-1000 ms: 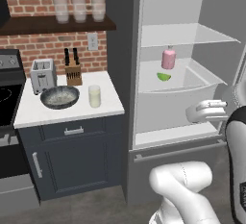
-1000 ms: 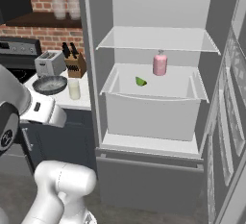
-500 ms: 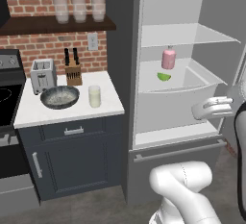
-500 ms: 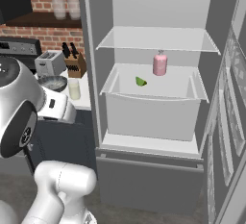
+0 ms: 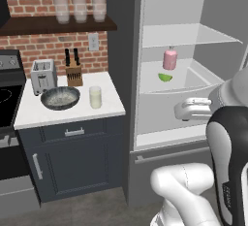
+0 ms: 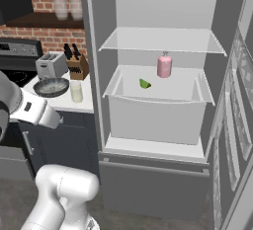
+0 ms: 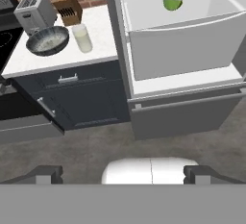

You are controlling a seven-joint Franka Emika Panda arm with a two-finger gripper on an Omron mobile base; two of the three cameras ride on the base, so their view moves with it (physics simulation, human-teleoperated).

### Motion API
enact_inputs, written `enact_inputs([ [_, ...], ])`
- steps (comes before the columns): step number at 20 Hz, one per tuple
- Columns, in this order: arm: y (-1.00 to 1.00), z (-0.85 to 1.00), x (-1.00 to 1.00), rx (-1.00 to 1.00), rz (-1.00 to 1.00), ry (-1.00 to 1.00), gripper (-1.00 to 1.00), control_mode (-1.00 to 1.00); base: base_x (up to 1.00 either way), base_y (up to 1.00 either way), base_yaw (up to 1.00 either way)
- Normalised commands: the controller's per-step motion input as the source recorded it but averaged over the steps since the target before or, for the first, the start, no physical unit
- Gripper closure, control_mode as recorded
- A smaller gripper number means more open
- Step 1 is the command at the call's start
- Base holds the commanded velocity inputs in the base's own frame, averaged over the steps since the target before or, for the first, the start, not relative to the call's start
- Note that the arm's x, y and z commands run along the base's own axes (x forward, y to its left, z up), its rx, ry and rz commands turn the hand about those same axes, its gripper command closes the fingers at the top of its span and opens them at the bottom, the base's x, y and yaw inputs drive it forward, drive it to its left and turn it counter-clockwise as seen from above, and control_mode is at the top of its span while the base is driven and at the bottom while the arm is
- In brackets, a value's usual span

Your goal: Grab a lemon wedge from the fridge and one ice cube from the ice bowl, and put them in the glass of lemonade.

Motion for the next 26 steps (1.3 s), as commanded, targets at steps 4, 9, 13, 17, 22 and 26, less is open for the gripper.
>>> enact_inputs([
  [4,0.00,0.00,0.00,0.00,0.00,0.00,-1.00,-1.00,0.00,0.00,0.00],
  [9,-0.01,-0.10,0.12,0.00,0.00,0.02,-1.00,-1.00,0.00,0.00,0.00],
  [13,-0.04,-0.11,0.14,0.00,0.00,0.06,-1.00,-1.00,0.00,0.00,0.00],
  [17,0.00,-0.17,0.07,0.00,0.00,0.05,-1.00,-1.00,0.00,0.00,0.00],
  [22,0.00,-0.08,0.00,0.00,0.00,0.00,-1.00,1.00,0.00,-0.11,0.03],
  [26,0.00,0.00,0.00,0.00,0.00,0.00,-1.00,1.00,0.00,-0.65,0.17],
])
